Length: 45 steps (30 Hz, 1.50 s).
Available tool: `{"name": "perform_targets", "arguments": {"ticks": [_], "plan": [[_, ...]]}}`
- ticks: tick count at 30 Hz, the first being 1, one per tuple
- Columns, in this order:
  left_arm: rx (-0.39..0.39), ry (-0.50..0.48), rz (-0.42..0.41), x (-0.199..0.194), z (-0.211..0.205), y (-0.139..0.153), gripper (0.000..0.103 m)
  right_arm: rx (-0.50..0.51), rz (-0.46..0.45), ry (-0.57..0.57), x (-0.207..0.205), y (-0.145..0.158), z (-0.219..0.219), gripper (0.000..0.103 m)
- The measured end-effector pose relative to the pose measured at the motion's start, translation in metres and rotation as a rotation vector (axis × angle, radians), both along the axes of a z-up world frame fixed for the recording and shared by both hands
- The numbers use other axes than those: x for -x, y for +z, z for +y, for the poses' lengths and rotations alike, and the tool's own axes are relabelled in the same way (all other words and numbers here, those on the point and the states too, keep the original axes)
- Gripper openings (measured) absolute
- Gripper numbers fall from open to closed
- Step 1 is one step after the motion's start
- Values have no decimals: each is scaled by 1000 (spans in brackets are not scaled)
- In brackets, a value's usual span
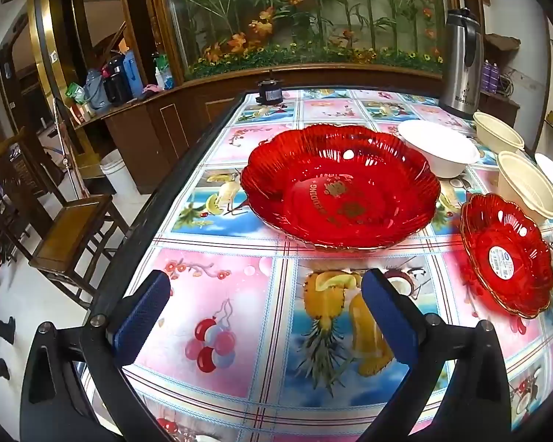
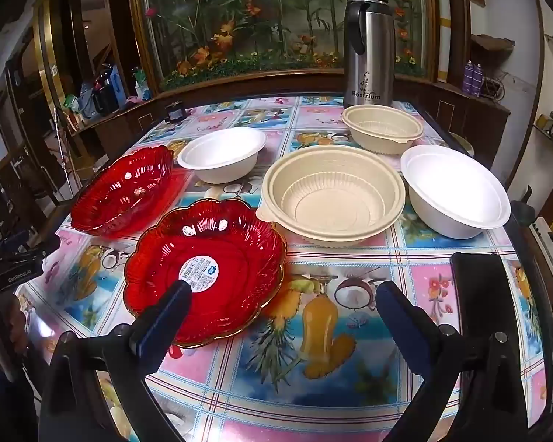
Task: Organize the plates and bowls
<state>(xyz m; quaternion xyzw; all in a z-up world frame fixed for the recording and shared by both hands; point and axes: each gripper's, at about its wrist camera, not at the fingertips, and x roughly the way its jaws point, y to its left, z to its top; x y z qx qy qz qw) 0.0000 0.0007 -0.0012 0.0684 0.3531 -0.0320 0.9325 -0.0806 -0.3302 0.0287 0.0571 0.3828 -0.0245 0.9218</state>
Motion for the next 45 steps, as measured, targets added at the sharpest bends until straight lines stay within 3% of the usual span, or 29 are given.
{"name": "perform_targets", "arguments": {"ticks": [4, 14, 26, 45], "plan": [[-32, -5, 16, -3, -5, 0, 103, 23, 3, 12, -3, 0, 7, 101], [-9, -12, 27, 2, -13, -12, 103, 18, -6, 38, -13, -3, 20, 101], [-47, -31, -43, 8, -18, -11, 103, 128, 11, -39, -18, -12, 26, 101], [-22, -14, -24, 6, -13, -13, 103, 171, 9, -21, -17, -11, 32, 101]]}}
